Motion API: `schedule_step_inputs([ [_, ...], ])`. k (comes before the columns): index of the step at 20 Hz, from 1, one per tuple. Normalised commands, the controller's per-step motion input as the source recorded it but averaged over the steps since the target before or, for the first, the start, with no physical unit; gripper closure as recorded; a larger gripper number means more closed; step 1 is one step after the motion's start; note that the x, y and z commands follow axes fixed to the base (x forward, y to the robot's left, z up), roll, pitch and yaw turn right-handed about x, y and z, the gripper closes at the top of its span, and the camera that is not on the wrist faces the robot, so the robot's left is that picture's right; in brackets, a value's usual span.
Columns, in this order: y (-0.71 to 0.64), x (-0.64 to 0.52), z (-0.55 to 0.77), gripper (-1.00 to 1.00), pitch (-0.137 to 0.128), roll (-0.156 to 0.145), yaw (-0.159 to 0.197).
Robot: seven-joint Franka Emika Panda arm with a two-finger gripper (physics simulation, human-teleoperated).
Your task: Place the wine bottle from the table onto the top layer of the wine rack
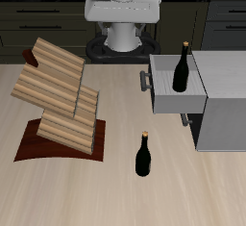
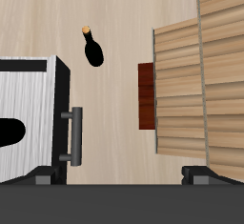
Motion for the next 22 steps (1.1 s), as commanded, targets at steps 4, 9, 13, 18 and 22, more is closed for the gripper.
schedule_step_inputs([
  [4, 0.04, 0.21, 0.03, -1.0, -0.002, -0.005, -0.009],
  [9, -0.01, 0.18, 0.01, -1.0, -0.016, -0.016, -0.001],
  [13, 0.04, 0.23, 0.03, -1.0, -0.011, -0.017, 0.001],
  [18, 0.01, 0.16, 0.08, -1.0, -0.026, -0.005, -0.019],
  [22, 0.07, 0.24, 0.13, -1.0, -0.038, -0.009, 0.006],
])
